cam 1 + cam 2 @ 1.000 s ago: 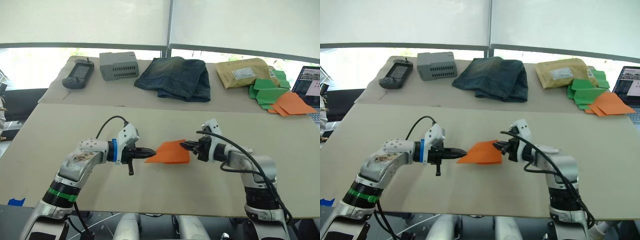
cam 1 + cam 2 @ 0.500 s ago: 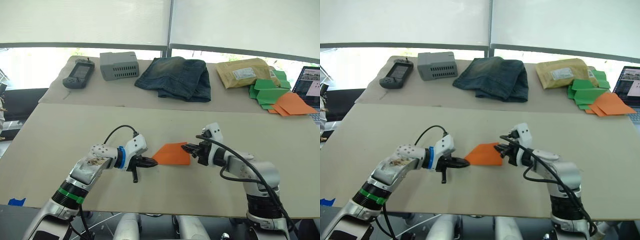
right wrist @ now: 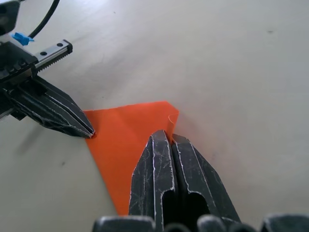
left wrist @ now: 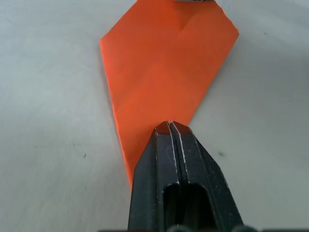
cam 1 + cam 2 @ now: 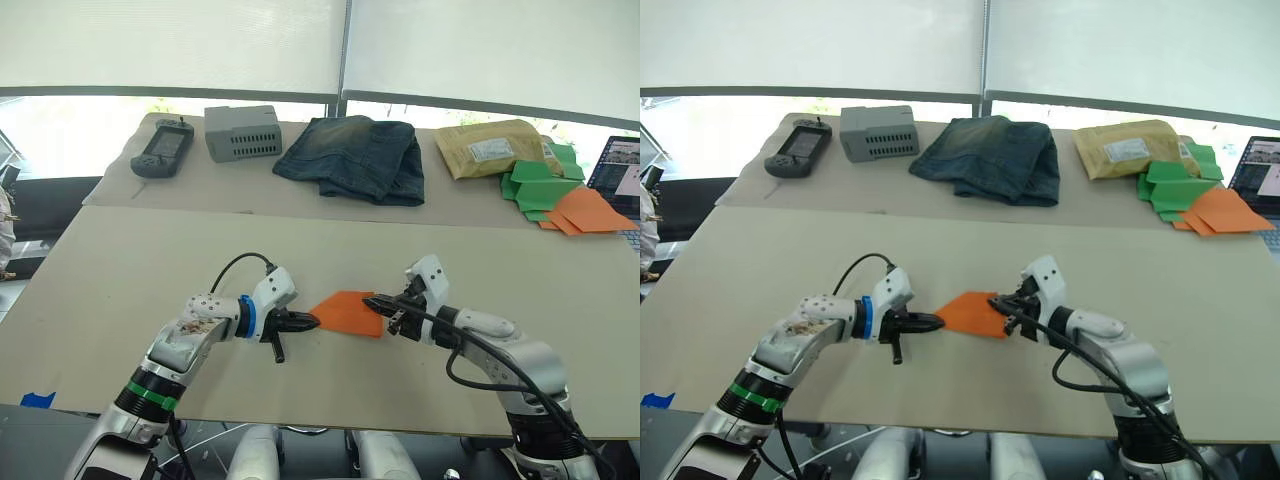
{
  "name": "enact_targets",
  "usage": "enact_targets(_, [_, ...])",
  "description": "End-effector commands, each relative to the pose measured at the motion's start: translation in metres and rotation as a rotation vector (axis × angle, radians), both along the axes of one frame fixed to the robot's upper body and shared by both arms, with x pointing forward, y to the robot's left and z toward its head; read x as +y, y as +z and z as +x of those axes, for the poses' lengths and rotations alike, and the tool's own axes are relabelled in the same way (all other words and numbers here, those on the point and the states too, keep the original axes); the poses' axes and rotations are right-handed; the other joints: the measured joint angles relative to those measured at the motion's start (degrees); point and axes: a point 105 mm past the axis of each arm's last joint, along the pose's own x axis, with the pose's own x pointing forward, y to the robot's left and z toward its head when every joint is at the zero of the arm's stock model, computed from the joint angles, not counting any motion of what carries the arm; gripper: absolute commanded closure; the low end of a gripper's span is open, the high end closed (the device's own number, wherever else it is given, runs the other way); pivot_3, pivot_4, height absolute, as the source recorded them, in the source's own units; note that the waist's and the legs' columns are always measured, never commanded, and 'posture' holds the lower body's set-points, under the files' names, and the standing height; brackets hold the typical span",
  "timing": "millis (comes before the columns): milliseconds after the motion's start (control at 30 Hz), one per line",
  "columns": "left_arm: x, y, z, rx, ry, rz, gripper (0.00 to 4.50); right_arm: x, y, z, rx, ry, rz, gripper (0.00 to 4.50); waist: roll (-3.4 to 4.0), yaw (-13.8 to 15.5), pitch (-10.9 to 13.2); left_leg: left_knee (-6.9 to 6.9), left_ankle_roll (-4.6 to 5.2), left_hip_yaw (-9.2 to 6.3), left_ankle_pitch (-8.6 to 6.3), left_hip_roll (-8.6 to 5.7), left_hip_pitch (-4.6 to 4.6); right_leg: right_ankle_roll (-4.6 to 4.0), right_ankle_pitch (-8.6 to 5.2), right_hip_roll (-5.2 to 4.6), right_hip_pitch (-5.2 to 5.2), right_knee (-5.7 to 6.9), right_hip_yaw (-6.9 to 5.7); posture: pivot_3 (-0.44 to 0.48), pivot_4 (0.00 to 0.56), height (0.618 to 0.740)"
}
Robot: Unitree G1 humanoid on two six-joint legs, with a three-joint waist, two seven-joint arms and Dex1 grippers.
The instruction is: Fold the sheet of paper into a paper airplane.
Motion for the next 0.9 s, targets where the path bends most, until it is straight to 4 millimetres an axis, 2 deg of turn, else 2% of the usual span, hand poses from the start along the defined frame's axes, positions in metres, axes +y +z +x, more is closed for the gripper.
enact_targets(33, [0.006,-0.029,-0.011,0.102,0.044,0.07,4.5,-0.005,0.001,0.0,-0.068,0.022,-0.032,4.45,0.0,0.1,-0.01,0.0,0.0,0.0,0.0,0.0,0.0,-0.02,-0.02,0.0,0.01,-0.01,0.0,0.0,0.15,0.718])
enact_targets(167, [0.006,-0.031,-0.014,0.117,0.061,0.066,4.5,-0.019,-0.001,0.001,-0.076,0.033,-0.027,4.45,0.0,0.43,-0.01,0.0,0.0,0.02,0.0,-0.02,0.0,-0.03,-0.02,-0.02,0.01,-0.03,0.01,0.0,0.15,0.718])
enact_targets(267, [0.006,-0.032,-0.015,0.118,0.065,0.068,4.5,-0.027,-0.002,0.001,-0.055,0.047,-0.009,3.63,0.0,0.7,-0.01,0.0,0.0,0.02,0.0,-0.01,0.0,-0.03,-0.02,-0.02,0.0,-0.03,0.01,0.0,0.15,0.718])
enact_targets(467, [0.007,-0.032,-0.015,0.116,0.075,0.068,4.5,-0.033,-0.002,0.003,0.003,0.052,0.047,1.6,0.02,0.83,-0.02,-0.01,0.0,0.04,0.0,0.02,0.05,-0.05,-0.03,0.01,0.0,-0.02,0.02,0.0,0.15,0.718])
enact_targets(800, [0.007,-0.031,-0.012,0.105,0.082,0.065,4.5,-0.03,0.002,0.011,0.083,0.179,0.068,1.6,0.02,0.87,-0.02,-0.01,0.0,0.05,0.0,0.02,0.09,-0.05,-0.03,0.02,0.03,-0.02,0.03,0.0,0.15,0.718])
enact_targets(900, [0.008,-0.03,-0.01,0.099,0.084,0.067,4.5,-0.027,0.002,0.008,0.085,0.23,0.056,2.41,0.02,1.0,-0.02,-0.01,0.0,0.05,-0.01,0.01,0.06,-0.04,-0.03,0.02,0.02,-0.03,0.03,0.0,0.15,0.718])
